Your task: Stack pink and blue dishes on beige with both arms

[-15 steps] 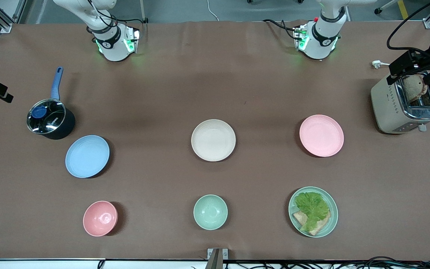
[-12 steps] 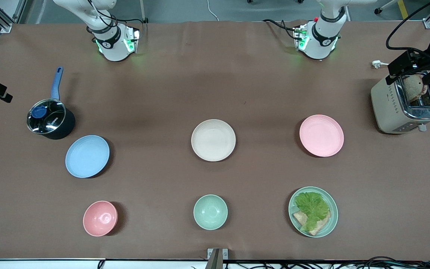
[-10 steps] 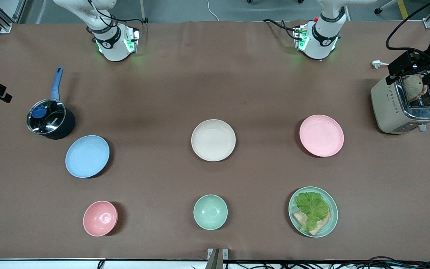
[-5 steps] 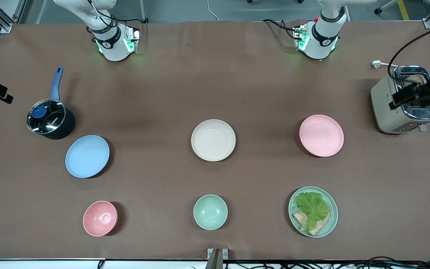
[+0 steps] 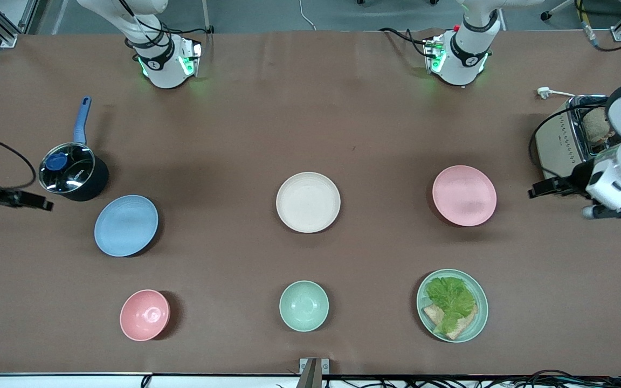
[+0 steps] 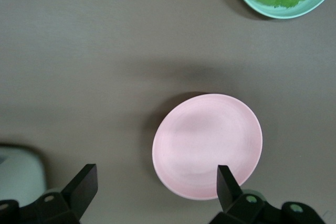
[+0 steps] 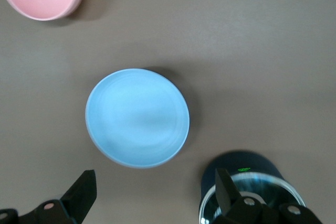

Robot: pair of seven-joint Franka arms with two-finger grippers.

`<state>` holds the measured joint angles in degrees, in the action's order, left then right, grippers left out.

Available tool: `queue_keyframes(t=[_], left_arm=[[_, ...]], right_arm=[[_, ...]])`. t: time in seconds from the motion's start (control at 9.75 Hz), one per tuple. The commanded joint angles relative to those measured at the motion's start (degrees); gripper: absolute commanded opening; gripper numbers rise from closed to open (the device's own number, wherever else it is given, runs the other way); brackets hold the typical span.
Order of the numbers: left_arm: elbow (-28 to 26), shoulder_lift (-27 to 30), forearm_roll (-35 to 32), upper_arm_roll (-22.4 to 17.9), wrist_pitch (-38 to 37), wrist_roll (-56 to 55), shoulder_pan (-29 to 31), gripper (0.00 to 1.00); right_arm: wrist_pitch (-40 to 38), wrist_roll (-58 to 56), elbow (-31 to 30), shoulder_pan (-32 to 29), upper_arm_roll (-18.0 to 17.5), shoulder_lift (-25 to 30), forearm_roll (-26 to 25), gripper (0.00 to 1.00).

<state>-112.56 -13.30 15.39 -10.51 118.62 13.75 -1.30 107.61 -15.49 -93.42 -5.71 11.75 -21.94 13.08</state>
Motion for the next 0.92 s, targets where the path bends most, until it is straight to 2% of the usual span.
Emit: queue_keyframes(t=[0.0, 0.21, 0.31, 0.41, 0.62, 0.72, 0.82], left_arm=[[-2.92, -5.14, 3.85, -1.09, 4.06, 6.36, -0.02, 1.0], [-6.17, -8.74, 5.69, -1.01, 9.41, 7.34, -0.28, 1.0], [-6.79, -10.76, 6.83, -1.1, 10.39, 7.35, -0.54, 0.96], [-7.67, -11.48, 7.02, -1.1, 10.49, 7.35, -0.29, 0.79], [-8.02, -13.32, 7.8, -1.01, 10.49, 7.35, -0.19, 0.74], [-8.2, -13.94, 10.6, -1.1, 10.49, 7.52, -0.19, 0.68], [-8.38, -14.47, 12.62, -1.01, 10.49, 7.78, -0.46, 0.62]], right_arm=[[7.05, -7.34, -2.1, -1.06, 0.64, -6.07, 7.72, 1.0], [19.32, -14.7, -11.12, -1.58, 0.56, -8.02, 12.99, 1.0], [22.96, -18.84, -13.52, -1.33, 0.56, -9.25, 18.07, 1.0], [23.17, -21.14, -13.72, -1.41, 0.64, -10.56, 20.56, 0.98], [22.83, -22.84, -13.98, -1.94, 0.56, -11.28, 21.28, 0.83], [22.3, -22.75, -15.55, -1.94, 0.64, -11.19, 21.63, 0.69], [22.12, -22.66, -16.61, -2.29, 0.56, -11.1, 21.72, 0.6]])
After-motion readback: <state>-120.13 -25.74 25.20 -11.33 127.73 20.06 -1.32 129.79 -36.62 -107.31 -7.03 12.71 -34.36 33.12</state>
